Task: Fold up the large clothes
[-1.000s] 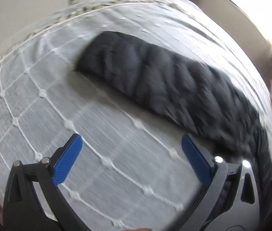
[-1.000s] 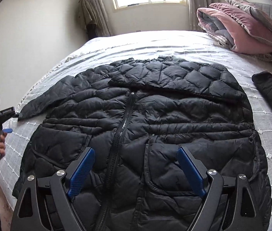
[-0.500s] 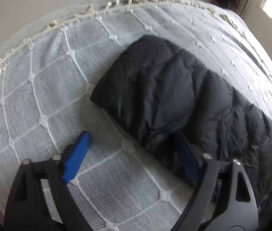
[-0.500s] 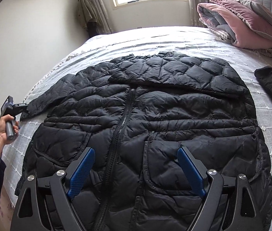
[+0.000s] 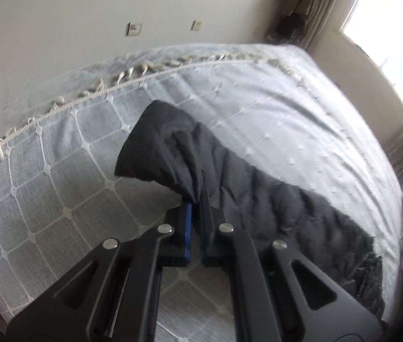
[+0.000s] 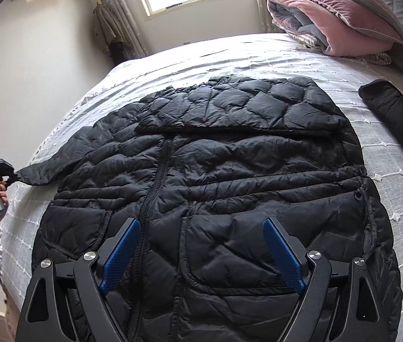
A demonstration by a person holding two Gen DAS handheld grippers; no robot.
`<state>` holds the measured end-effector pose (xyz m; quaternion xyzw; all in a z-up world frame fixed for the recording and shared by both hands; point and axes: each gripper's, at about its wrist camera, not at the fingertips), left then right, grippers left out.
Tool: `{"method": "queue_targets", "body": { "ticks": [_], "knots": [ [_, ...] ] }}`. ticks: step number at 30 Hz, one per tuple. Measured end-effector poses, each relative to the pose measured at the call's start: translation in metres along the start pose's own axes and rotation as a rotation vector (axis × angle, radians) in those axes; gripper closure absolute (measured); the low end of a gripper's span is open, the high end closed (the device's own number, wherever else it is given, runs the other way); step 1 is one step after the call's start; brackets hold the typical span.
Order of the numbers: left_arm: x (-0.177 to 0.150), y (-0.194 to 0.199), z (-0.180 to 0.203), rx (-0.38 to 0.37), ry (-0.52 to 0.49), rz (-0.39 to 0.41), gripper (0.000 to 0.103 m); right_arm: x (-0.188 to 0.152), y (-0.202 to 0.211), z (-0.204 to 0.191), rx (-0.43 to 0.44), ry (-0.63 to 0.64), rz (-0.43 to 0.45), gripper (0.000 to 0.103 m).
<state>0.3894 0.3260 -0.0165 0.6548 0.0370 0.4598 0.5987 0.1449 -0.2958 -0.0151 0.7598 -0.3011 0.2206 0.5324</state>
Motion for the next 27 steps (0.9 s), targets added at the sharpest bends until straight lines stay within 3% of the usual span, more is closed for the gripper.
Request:
{"method": "queue_targets", "body": {
  "ticks": [7, 15, 19, 21, 24, 27],
  "knots": [
    [-0.009, 0.113, 0.061, -0.234, -0.106, 0.186, 0.098, 0.004, 0.007, 0.011, 0.001, -0.042, 0.023, 0.014],
    [-0.087, 0.188, 0.177, -0.496, -0.268, 0.211, 0.098, 0.01, 0.02, 0.044, 0.014, -0.153, 0.064, 0.014],
    [-0.143, 0.19, 0.238, -0.577, -0.359, 0.163, 0.098, 0.013, 0.028, 0.062, 0.044, -0.224, 0.085, 0.014],
    [-0.187, 0.182, 0.277, -0.604, -0.424, 0.114, 0.098, 0.013, 0.031, 0.065, 0.051, -0.239, 0.095, 0.014],
    [-0.245, 0.15, 0.321, -0.557, -0.543, 0.073, 0.098, 0.014, 0.032, 0.073, 0.048, -0.258, 0.097, 0.014],
    [-0.315, 0.094, 0.357, -0.461, -0.676, -0.051, 0.098, 0.013, 0.033, 0.084, 0.064, -0.305, 0.098, 0.014]
  ]
}}
Point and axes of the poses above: each gripper's, at about its wrist camera, not at the fingertips, and y roughly against the way its jaws point, z to its right, x to its top, and after that the axes turned 10 degrees about x, right-handed
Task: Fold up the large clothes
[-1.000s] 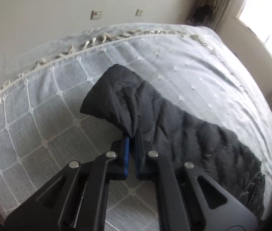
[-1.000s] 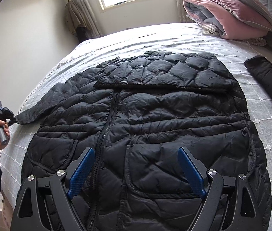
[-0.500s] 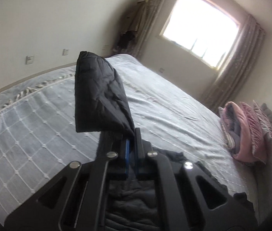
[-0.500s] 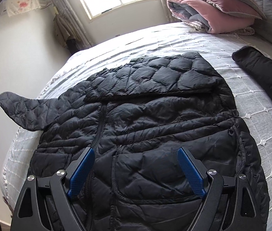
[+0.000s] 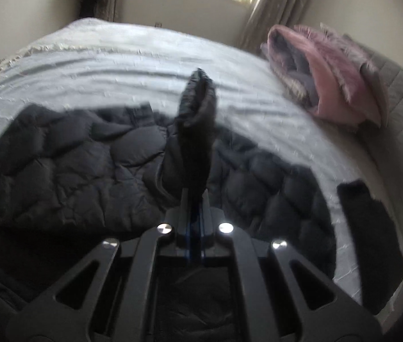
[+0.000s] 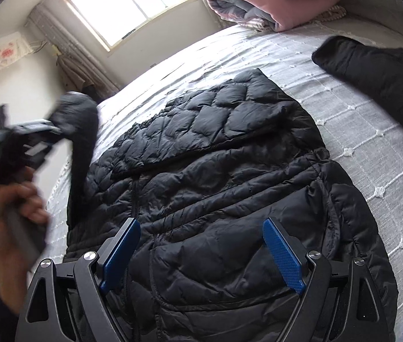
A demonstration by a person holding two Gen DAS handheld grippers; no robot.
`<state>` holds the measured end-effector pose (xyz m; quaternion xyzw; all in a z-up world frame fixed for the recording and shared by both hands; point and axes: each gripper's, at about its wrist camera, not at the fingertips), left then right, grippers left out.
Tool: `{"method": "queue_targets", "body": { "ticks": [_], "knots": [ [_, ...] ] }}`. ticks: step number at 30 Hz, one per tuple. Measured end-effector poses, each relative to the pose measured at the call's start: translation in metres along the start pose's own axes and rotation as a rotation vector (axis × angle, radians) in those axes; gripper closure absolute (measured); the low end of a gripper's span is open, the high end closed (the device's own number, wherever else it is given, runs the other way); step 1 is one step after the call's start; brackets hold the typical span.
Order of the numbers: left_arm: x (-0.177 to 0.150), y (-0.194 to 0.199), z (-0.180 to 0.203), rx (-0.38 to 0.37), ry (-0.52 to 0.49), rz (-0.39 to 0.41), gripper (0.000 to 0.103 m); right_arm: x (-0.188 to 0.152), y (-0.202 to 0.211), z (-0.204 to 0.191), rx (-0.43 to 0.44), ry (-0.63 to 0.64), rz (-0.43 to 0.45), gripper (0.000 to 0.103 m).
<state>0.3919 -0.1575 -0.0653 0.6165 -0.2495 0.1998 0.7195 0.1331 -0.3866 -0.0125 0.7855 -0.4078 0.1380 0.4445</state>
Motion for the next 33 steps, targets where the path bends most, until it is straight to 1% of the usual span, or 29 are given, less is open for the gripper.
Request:
{"method": "queue_targets", "body": {
  "ticks": [1, 3, 4, 6, 8, 9, 10, 12, 15, 18, 24, 26, 27, 30, 33],
  "knots": [
    [-0.013, -0.017, 0.008, 0.013, -0.021, -0.037, 0.098, 0.001, 0.001, 0.005, 0.008, -0.024, -0.002, 0.014],
    [-0.03, -0.041, 0.022, 0.046, -0.068, -0.078, 0.098, 0.002, 0.001, 0.011, 0.017, -0.053, -0.004, 0.014],
    [-0.038, -0.048, 0.026, 0.068, -0.09, -0.077, 0.098, 0.003, 0.001, 0.013, 0.02, -0.062, -0.008, 0.014],
    [-0.045, -0.048, 0.029, 0.09, -0.118, -0.047, 0.097, 0.004, 0.003, 0.015, 0.02, -0.069, -0.008, 0.014],
    [-0.043, -0.045, 0.029, 0.086, -0.132, -0.049, 0.091, 0.004, 0.005, 0.016, 0.024, -0.077, -0.004, 0.014],
    [-0.04, -0.044, 0.028, 0.062, -0.125, -0.067, 0.079, 0.004, 0.005, 0.015, 0.03, -0.079, -0.004, 0.014],
    [-0.034, -0.041, 0.027, 0.038, -0.112, -0.085, 0.064, 0.004, 0.005, 0.014, 0.036, -0.079, -0.005, 0.014],
    [-0.031, -0.032, 0.023, 0.016, -0.086, -0.089, 0.054, 0.003, 0.005, 0.012, 0.039, -0.073, -0.007, 0.014],
    [-0.026, -0.025, 0.024, 0.02, -0.086, -0.08, 0.053, 0.002, 0.004, 0.01, 0.04, -0.064, -0.01, 0.014],
    [-0.026, -0.026, 0.021, -0.007, -0.071, -0.109, 0.053, 0.003, 0.004, 0.01, 0.039, -0.069, -0.008, 0.014],
    [-0.028, -0.025, 0.017, -0.038, -0.064, -0.134, 0.053, 0.002, 0.004, 0.01, 0.038, -0.07, -0.006, 0.014],
    [-0.028, -0.023, 0.014, -0.043, -0.052, -0.145, 0.051, 0.003, 0.004, 0.01, 0.036, -0.069, -0.006, 0.014],
    [-0.028, -0.021, 0.011, -0.047, -0.046, -0.15, 0.049, 0.003, 0.004, 0.01, 0.036, -0.069, -0.007, 0.014],
    [-0.026, -0.013, 0.004, -0.063, -0.033, -0.145, 0.047, 0.002, 0.003, 0.009, 0.032, -0.066, -0.01, 0.014],
    [-0.022, -0.003, -0.003, -0.074, -0.024, -0.118, 0.045, 0.002, 0.002, 0.01, 0.026, -0.07, -0.01, 0.014]
  ]
}}
Point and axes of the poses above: each gripper's, at about its wrist camera, not at the fingertips, and y roughly against the way its jaws point, z to its right, x to its top, and after that the axes turned 10 degrees about x, right-handed
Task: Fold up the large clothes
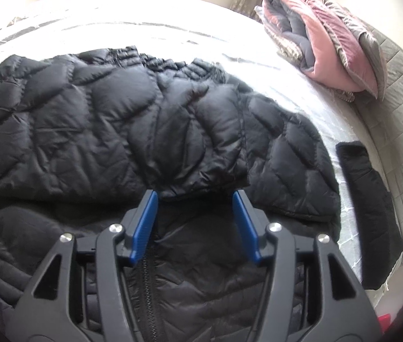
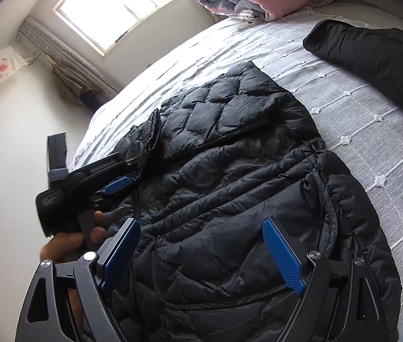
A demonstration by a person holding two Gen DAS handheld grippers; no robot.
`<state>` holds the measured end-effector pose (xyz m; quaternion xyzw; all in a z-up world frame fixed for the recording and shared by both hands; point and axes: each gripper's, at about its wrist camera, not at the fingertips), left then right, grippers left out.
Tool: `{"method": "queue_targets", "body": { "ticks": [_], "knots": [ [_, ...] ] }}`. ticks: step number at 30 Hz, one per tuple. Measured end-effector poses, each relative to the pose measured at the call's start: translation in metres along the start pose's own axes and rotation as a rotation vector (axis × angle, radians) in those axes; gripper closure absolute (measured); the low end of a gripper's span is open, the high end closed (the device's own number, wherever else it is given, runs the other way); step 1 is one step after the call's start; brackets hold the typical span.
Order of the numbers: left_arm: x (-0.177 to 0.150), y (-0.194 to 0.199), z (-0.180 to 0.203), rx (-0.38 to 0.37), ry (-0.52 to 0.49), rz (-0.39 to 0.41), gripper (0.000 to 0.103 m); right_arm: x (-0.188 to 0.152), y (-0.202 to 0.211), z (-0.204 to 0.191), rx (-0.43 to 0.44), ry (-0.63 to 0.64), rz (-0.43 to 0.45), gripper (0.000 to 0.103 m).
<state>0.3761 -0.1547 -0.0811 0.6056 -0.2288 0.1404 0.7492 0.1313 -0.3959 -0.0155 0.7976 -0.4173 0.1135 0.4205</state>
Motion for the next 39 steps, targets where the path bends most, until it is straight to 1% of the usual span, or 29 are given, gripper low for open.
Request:
{"method": "queue_targets", "body": {
  "ticks": [3, 8, 10, 12, 13, 14, 15, 17, 18, 19, 20, 22, 26, 27, 29, 30, 31, 32, 34, 35, 36, 38, 39],
  "knots": [
    [0.001, 0.003, 0.0, 0.024, -0.013, 0.01, 0.043, 0.0, 0.0, 0.0, -0.001, -0.002, 0.004, 0.014],
    [-0.004, 0.003, -0.005, 0.047, -0.015, -0.018, 0.043, -0.001, -0.002, -0.003, -0.007, 0.012, -0.001, 0.014],
    [-0.011, 0.019, -0.019, 0.068, 0.001, 0.02, 0.043, -0.001, -0.003, -0.003, -0.019, 0.025, -0.001, 0.014],
    [-0.019, 0.037, -0.033, 0.109, -0.003, 0.048, 0.043, -0.002, -0.005, -0.003, -0.035, 0.033, -0.005, 0.014],
    [-0.023, 0.049, -0.042, 0.151, -0.013, 0.054, 0.042, -0.002, -0.006, -0.004, -0.036, 0.037, -0.009, 0.014],
    [-0.027, 0.061, -0.053, 0.158, -0.018, 0.062, 0.042, -0.002, -0.006, -0.004, -0.031, 0.042, -0.013, 0.014],
    [-0.031, 0.074, -0.065, 0.164, -0.019, 0.069, 0.04, -0.002, -0.007, -0.005, -0.027, 0.049, -0.016, 0.014],
    [-0.042, 0.102, -0.094, 0.175, 0.007, 0.102, 0.032, -0.003, -0.006, -0.009, -0.027, 0.076, -0.015, 0.014],
    [-0.051, 0.12, -0.113, 0.187, 0.03, 0.135, 0.024, -0.003, -0.005, -0.011, -0.029, 0.094, -0.012, 0.014],
    [-0.059, 0.133, -0.127, 0.187, 0.037, 0.161, 0.02, -0.004, -0.004, -0.014, -0.036, 0.114, -0.007, 0.014],
    [-0.067, 0.146, -0.139, 0.187, 0.032, 0.178, 0.019, -0.005, -0.004, -0.018, -0.048, 0.138, -0.001, 0.014],
    [-0.084, 0.165, -0.161, 0.22, 0.014, 0.176, 0.017, -0.007, -0.002, -0.025, -0.078, 0.195, 0.01, 0.014],
    [-0.124, 0.196, -0.206, 0.329, 0.023, 0.176, 0.012, -0.011, 0.006, -0.035, -0.104, 0.266, 0.03, 0.014],
    [-0.136, 0.203, -0.217, 0.376, 0.026, 0.175, 0.011, -0.012, 0.01, -0.037, -0.107, 0.276, 0.043, 0.014],
    [-0.156, 0.215, -0.231, 0.44, 0.026, 0.2, 0.01, -0.017, 0.023, -0.042, -0.103, 0.3, 0.087, 0.014],
    [-0.167, 0.223, -0.236, 0.467, 0.024, 0.219, 0.008, -0.022, 0.032, -0.044, -0.096, 0.306, 0.113, 0.014],
    [-0.177, 0.228, -0.242, 0.477, 0.025, 0.229, 0.004, -0.028, 0.04, -0.046, -0.085, 0.314, 0.132, 0.014],
    [-0.187, 0.233, -0.248, 0.475, 0.032, 0.232, 0.003, -0.039, 0.053, -0.047, -0.064, 0.325, 0.153, 0.014],
    [-0.206, 0.236, -0.258, 0.447, 0.07, 0.224, 0.002, -0.063, 0.08, -0.051, -0.018, 0.357, 0.199, 0.013],
    [-0.213, 0.235, -0.262, 0.436, 0.09, 0.217, 0.002, -0.073, 0.09, -0.054, -0.009, 0.378, 0.211, 0.008],
    [-0.219, 0.233, -0.268, 0.424, 0.118, 0.208, 0.002, -0.082, 0.1, -0.055, -0.01, 0.4, 0.212, 0.001],
    [-0.23, 0.229, -0.28, 0.388, 0.17, 0.186, 0.002, -0.094, 0.113, -0.053, -0.025, 0.42, 0.188, 0.0],
    [-0.234, 0.225, -0.287, 0.355, 0.188, 0.162, 0.002, -0.098, 0.119, -0.05, -0.028, 0.418, 0.162, 0.0]
  ]
}}
Point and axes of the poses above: each gripper's, at about its wrist camera, not at the fingertips, and y roughly against the way its jaws point, z to its right, x to its top, and after that the axes turned 10 degrees about x, right-handed
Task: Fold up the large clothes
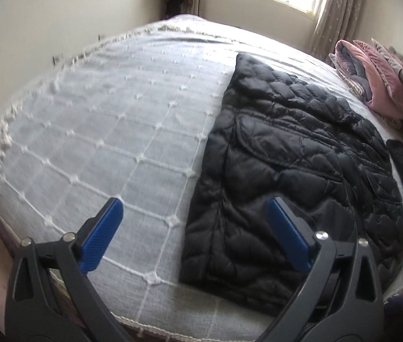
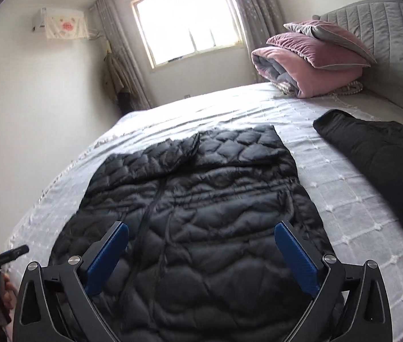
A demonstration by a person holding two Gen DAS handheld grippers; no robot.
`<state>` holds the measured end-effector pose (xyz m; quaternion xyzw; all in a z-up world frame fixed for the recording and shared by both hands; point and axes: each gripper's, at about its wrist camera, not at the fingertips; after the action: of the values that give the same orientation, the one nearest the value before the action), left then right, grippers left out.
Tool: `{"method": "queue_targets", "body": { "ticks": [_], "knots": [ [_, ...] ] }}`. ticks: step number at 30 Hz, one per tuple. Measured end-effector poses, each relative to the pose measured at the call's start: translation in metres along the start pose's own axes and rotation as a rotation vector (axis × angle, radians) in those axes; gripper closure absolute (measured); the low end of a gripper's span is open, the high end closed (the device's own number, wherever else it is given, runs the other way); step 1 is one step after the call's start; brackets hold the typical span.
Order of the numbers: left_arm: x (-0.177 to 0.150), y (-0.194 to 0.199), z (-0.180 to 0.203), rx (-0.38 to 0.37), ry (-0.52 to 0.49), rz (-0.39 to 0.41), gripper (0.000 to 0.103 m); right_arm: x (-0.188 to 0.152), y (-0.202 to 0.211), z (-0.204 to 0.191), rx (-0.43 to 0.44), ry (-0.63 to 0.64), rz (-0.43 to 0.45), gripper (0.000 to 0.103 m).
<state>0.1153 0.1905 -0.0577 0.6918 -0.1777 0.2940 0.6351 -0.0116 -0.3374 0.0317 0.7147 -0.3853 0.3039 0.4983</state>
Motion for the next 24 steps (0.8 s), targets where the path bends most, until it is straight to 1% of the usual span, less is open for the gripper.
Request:
{"method": "queue_targets", "body": {
  "ticks": [2, 5, 8, 9, 10, 13, 14, 16, 18, 19, 23, 24],
  "knots": [
    [-0.007, -0.005, -0.004, -0.021, -0.002, -0.044, 0.002, -0.005, 0.01, 0.008, 0.007, -0.022, -0.052, 0.0],
    [-0.018, -0.011, -0.009, -0.01, -0.036, -0.083, 0.002, -0.013, 0.026, 0.029, -0.008, -0.082, -0.091, 0.0],
    [-0.027, -0.017, -0.012, -0.019, -0.069, -0.128, 0.002, -0.028, 0.035, 0.068, -0.021, -0.237, -0.145, 0.0],
    [-0.03, -0.017, -0.014, -0.026, -0.069, -0.135, 0.002, -0.036, 0.036, 0.085, -0.015, -0.315, -0.17, 0.0],
    [-0.033, -0.017, -0.015, -0.032, -0.068, -0.136, 0.002, -0.046, 0.037, 0.101, 0.01, -0.401, -0.185, 0.0],
    [-0.039, -0.017, -0.015, -0.043, -0.079, -0.149, 0.003, -0.07, 0.04, 0.135, 0.095, -0.601, -0.182, 0.0],
    [-0.04, -0.018, -0.013, -0.044, -0.084, -0.157, 0.003, -0.076, 0.042, 0.141, 0.093, -0.631, -0.181, 0.0],
    [-0.042, -0.021, -0.012, -0.046, -0.09, -0.168, 0.003, -0.084, 0.042, 0.154, 0.06, -0.669, -0.184, 0.0],
    [-0.043, -0.024, -0.009, -0.047, -0.089, -0.175, 0.003, -0.088, 0.042, 0.161, 0.064, -0.698, -0.18, 0.0],
    [-0.044, -0.026, -0.008, -0.05, -0.087, -0.181, 0.004, -0.091, 0.04, 0.164, 0.072, -0.712, -0.182, 0.001],
    [-0.047, -0.034, -0.006, -0.054, -0.085, -0.208, 0.017, -0.097, 0.036, 0.171, 0.067, -0.728, -0.201, 0.004],
    [-0.048, -0.036, -0.006, -0.065, -0.081, -0.216, 0.022, -0.097, 0.035, 0.172, 0.076, -0.74, -0.198, 0.004]
  ]
}}
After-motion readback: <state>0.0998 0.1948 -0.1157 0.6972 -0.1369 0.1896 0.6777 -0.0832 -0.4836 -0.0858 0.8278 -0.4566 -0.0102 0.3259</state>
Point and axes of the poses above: each gripper's, at about its wrist camera, not at the fingertips, and y roughly against the way its jaws point, z to its right, x to its top, and after that the axes turned 10 degrees about x, right-handed
